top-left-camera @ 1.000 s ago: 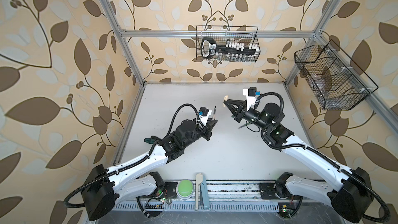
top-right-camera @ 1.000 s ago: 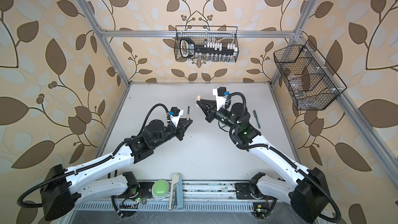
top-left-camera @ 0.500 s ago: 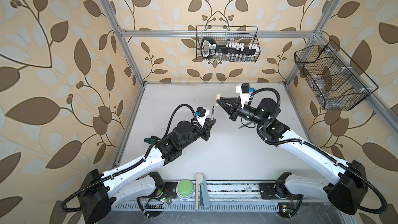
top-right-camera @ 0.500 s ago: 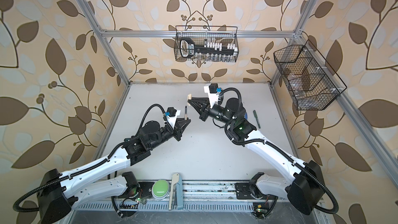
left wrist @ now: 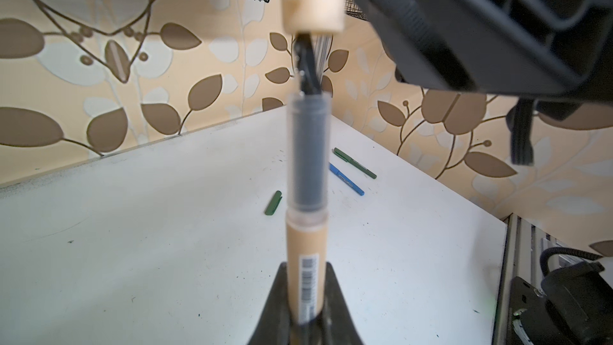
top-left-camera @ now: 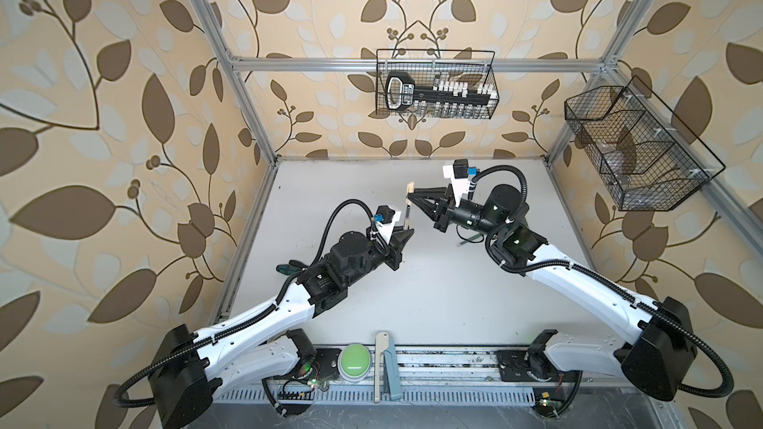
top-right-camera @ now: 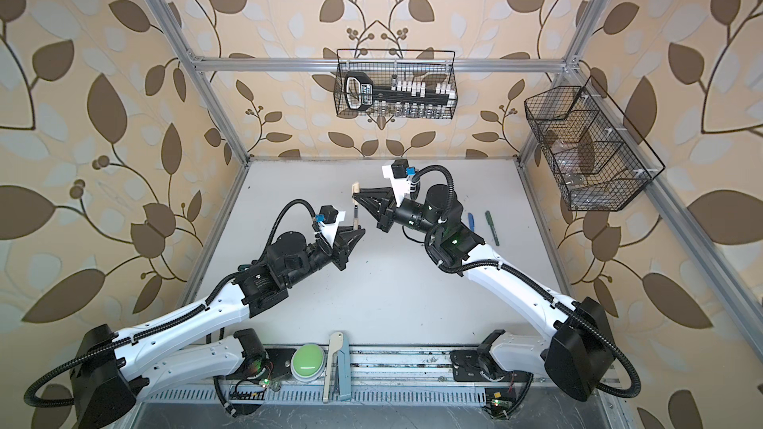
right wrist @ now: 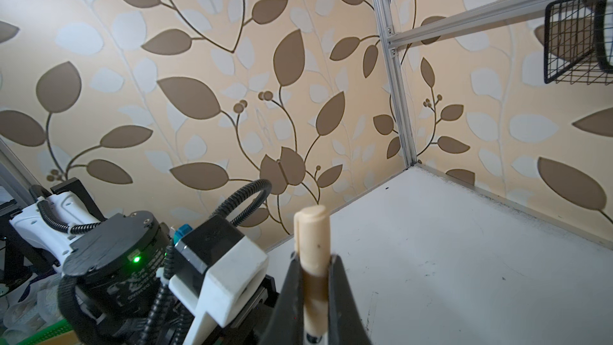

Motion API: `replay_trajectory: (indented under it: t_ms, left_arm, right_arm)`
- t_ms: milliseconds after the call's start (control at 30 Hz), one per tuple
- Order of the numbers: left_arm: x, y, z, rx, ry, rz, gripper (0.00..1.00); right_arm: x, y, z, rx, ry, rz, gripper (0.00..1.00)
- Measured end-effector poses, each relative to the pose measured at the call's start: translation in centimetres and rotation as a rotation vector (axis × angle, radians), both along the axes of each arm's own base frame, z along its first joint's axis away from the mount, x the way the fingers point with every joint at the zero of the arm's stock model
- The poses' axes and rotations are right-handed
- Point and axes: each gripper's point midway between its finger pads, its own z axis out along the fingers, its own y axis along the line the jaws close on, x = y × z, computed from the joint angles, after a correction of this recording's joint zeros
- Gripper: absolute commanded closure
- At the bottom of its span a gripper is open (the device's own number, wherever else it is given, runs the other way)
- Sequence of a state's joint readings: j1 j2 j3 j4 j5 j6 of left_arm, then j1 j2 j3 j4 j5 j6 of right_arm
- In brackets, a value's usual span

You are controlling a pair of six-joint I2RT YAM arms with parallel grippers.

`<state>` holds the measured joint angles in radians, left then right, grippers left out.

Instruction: Insert the pens into the pen caps

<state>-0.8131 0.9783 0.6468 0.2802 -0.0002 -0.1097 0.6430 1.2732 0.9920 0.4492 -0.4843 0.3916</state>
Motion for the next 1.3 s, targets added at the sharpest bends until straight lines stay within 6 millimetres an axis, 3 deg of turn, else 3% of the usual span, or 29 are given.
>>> replay_trajectory:
  t_ms: [1300]
  left_arm:
    - [-0.6, 0.8, 0.0, 0.019, 0.006, 0.008, 1.0]
  right_arm:
    - [-0.4, 1.0, -1.0, -0.002, 0.012, 0.024, 0.98]
